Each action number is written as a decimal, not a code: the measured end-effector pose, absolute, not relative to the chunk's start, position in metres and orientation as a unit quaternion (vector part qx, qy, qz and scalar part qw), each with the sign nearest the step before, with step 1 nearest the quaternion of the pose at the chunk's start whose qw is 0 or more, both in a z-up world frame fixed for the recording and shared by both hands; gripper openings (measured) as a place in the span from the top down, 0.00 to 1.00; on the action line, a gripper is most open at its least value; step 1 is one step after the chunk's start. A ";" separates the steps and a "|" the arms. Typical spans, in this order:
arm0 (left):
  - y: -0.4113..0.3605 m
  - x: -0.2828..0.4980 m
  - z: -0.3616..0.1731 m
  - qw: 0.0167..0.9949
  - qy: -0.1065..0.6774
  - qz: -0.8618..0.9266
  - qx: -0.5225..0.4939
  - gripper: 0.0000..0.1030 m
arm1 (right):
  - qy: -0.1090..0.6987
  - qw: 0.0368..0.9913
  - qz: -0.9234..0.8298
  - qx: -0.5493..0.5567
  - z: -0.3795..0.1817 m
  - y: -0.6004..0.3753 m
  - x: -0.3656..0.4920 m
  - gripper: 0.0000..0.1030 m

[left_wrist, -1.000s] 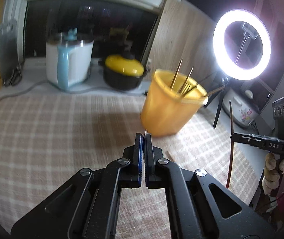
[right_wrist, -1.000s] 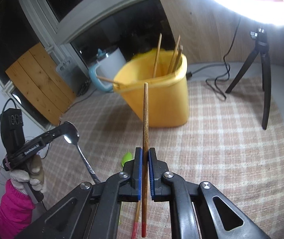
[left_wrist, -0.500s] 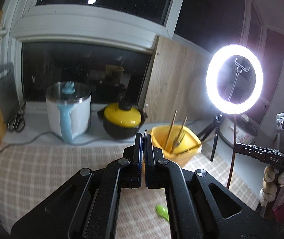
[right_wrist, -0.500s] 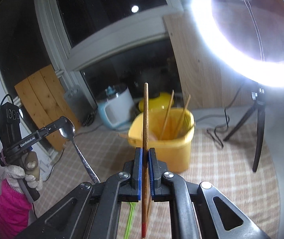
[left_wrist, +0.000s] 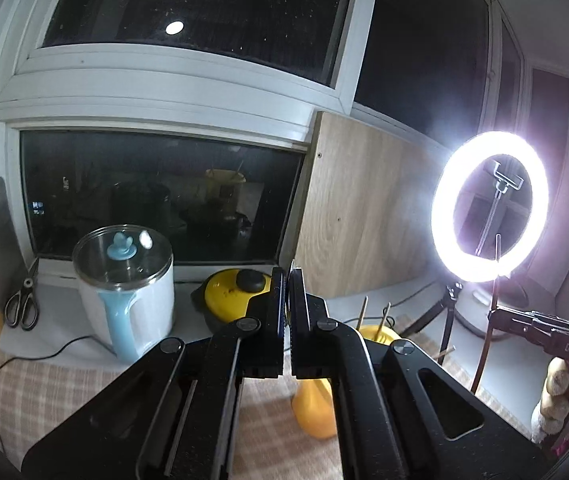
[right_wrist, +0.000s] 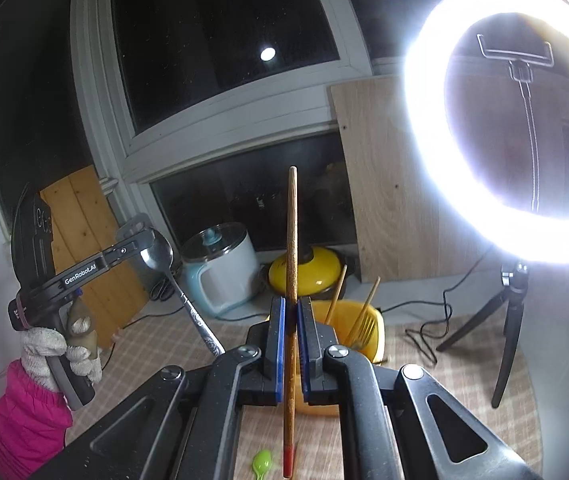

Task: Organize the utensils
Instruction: 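Lift the metal spoon and chopstick and carry both over the yellow container, then open the left tool while the right tool opens, dropping spoon and chopstick into the container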

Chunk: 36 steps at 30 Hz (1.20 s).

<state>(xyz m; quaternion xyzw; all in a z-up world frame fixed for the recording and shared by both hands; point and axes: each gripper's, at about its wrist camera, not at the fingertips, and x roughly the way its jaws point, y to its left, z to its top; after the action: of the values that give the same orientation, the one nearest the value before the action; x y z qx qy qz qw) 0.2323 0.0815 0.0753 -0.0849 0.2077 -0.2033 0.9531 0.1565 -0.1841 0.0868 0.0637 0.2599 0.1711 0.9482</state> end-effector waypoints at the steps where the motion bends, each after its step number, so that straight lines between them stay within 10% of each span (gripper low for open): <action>1: 0.079 0.238 0.075 0.953 0.208 -0.203 -0.085 1.00 | 0.259 0.949 0.169 0.063 0.088 -0.183 0.159 0.97; 36: -0.004 0.298 0.009 0.931 0.272 -0.241 -0.026 1.00 | 0.240 0.964 0.113 0.032 0.046 -0.164 0.248 0.97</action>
<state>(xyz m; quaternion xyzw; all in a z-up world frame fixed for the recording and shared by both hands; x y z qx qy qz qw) 0.2985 -0.0040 0.0095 -0.0256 0.2723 -0.2405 0.9313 0.2480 -0.1637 0.0460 0.0316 0.2403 0.1128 0.9636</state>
